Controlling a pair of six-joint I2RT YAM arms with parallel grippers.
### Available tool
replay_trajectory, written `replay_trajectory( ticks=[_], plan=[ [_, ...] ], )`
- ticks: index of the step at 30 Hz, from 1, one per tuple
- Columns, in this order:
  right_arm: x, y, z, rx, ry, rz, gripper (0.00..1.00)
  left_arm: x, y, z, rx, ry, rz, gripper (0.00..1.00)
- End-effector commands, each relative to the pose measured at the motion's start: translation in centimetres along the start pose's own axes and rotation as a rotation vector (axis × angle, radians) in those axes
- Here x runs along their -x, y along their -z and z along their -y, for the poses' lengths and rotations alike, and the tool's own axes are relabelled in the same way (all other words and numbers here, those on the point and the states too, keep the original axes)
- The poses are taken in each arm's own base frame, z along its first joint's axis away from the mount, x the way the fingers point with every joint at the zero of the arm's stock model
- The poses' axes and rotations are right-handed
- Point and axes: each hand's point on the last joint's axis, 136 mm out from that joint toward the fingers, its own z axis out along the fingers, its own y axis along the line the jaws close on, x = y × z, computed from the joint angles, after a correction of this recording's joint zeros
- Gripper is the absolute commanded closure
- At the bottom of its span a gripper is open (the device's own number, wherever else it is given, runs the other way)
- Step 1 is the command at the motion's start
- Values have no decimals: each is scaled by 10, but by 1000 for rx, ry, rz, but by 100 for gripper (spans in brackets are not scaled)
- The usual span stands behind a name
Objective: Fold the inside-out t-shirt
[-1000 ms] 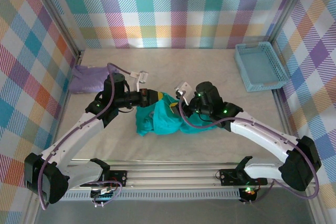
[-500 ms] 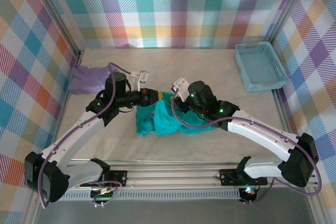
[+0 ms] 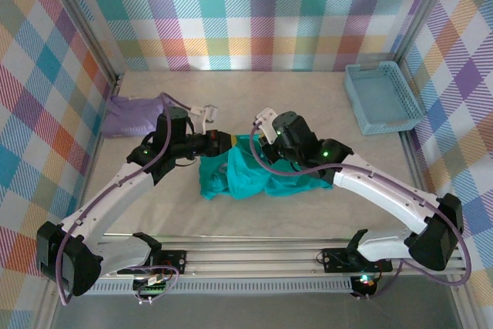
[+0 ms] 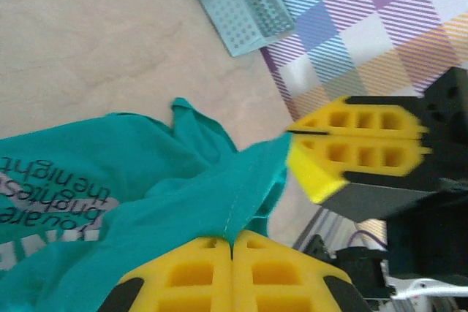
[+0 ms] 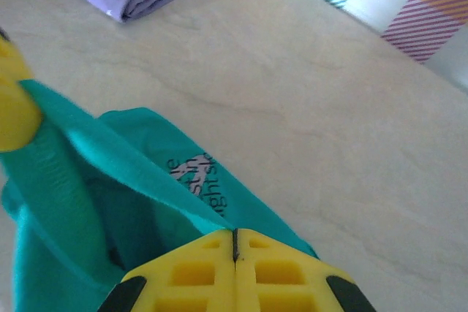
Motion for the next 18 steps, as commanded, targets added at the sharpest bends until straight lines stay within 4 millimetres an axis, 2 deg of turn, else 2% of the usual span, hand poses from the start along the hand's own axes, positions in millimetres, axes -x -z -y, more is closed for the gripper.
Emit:
replay_trajectory(
  ticks=[1, 4, 7, 9, 12, 15, 18],
  plan=[
    [15, 33, -20, 245, -69, 46, 100, 6, 10, -14, 127, -39, 41, 100],
    [27, 57, -41, 501, -133, 109, 100, 5, 10, -23, 170, -44, 44, 100],
    [32, 65, -49, 670, -225, 123, 100, 7, 7, -15, 119, -57, 49, 100],
    [26, 54, -39, 645, -289, 84, 100, 8, 5, -5, 64, -73, 51, 100],
    [8, 30, -11, 501, -407, -6, 100, 5, 6, 16, -47, -105, 43, 100],
    [-15, 12, 14, 317, -421, -97, 94, 4, 10, 33, -131, -129, 47, 100],
    [-22, 7, 15, 293, -368, -89, 86, 2, 11, 44, -177, -145, 38, 100]
  ],
)
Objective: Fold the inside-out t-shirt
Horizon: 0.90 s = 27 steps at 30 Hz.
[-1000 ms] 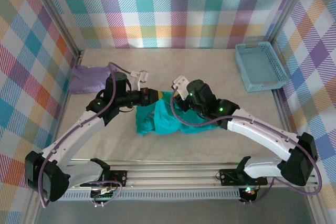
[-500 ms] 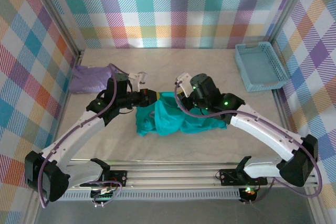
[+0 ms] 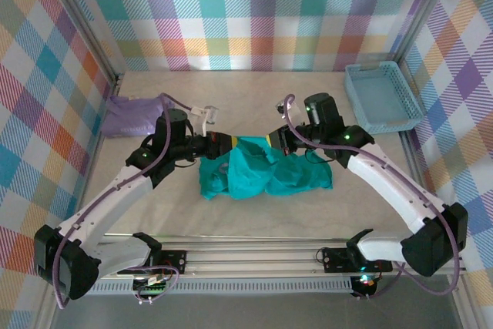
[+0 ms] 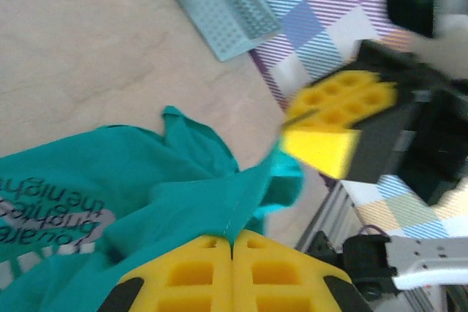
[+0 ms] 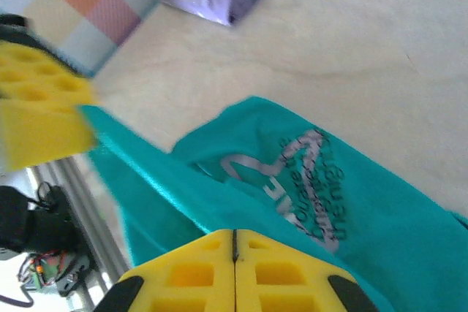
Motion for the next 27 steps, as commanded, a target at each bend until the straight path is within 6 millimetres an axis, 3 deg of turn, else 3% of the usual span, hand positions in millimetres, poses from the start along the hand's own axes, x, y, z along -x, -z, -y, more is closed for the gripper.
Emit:
replay_trajectory(
  ticks=[1, 11, 20, 22, 24, 27],
  plan=[
    [-8, 1, 11, -70, 30, 0, 84, 4, 5, 27, -112, -58, 17, 100],
    [-19, 10, -26, 81, 382, 56, 54, 4, 3, 28, -105, -62, 7, 100],
    [-16, 0, -39, 183, 456, 46, 48, 2, 2, 27, -97, -59, 1, 100],
    [-15, -6, -37, 183, 452, 30, 50, 1, 2, 27, -98, -62, 0, 100],
    [-15, -12, -37, 201, 440, 11, 60, 2, 3, 26, -92, -63, 5, 100],
    [-14, -13, -39, 214, 420, 3, 88, 4, 4, 20, -50, -60, 22, 100]
  ],
)
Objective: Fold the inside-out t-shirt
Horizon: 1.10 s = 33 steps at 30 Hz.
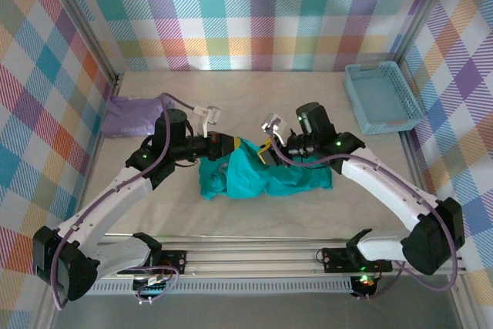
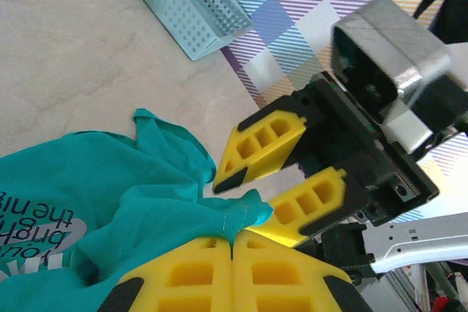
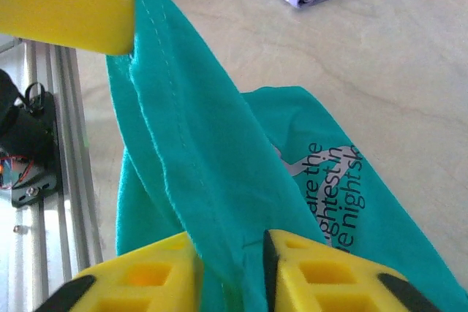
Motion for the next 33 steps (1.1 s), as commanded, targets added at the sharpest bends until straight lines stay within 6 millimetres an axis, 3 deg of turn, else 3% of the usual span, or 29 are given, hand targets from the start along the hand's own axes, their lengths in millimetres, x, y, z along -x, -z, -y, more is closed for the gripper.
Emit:
replay_trajectory(
  ticks=[1, 5, 7, 13, 20, 22, 26, 28, 33],
  plan=[
    [23, 9, -11, 46, 15, 56, 96, 9, 7, -3, 70, -27, 48, 100],
    [60, 29, -30, 118, -105, 182, 100, 10, 30, -70, 474, 26, 99, 100],
    [73, 30, -37, 195, -207, 215, 100, 6, 33, -81, 534, 24, 83, 99],
    [76, 0, -23, 225, -522, 256, 100, 1, 30, -70, 465, 34, 70, 87],
    [72, -15, -9, 127, -612, 299, 100, -11, 65, -73, 577, 98, 94, 59],
    [72, -17, -7, 107, -620, 305, 100, -19, 63, -61, 505, 151, 82, 57],
    [71, -20, -2, 86, -625, 318, 100, -32, 40, -31, 268, 272, 63, 61],
    [70, -21, -2, 84, -623, 321, 100, -28, 30, -23, 193, 303, 70, 62],
    [70, -19, -3, 77, -613, 330, 100, -16, 13, -28, 176, 334, 87, 64]
  ],
)
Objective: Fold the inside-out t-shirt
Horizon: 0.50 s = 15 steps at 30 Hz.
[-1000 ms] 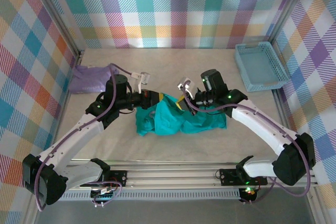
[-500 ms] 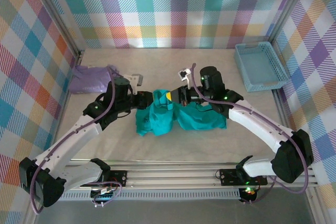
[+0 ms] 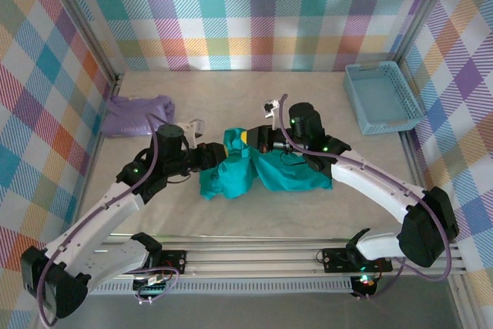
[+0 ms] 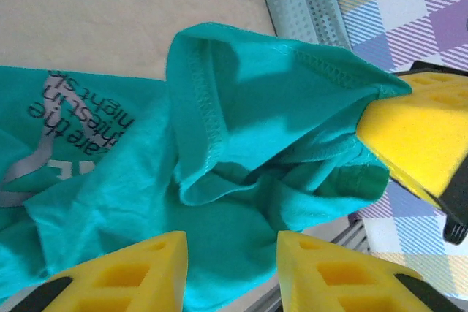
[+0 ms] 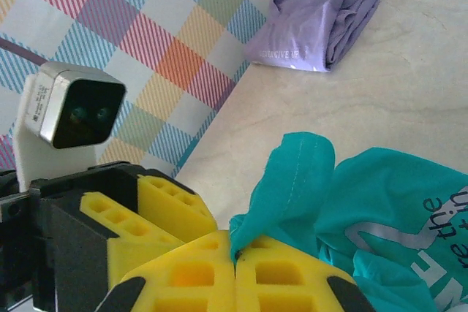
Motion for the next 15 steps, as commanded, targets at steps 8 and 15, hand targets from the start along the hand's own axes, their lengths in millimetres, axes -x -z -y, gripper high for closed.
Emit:
replay_trajectory(
  ticks=[8, 15],
  plan=[
    [3, 4, -3, 1, 30, 55, 100, 2, -31, 6, -56, 94, -29, 66],
    [7, 6, -4, -5, 53, 73, 100, -12, -32, -14, 19, 119, -44, 63]
  ],
)
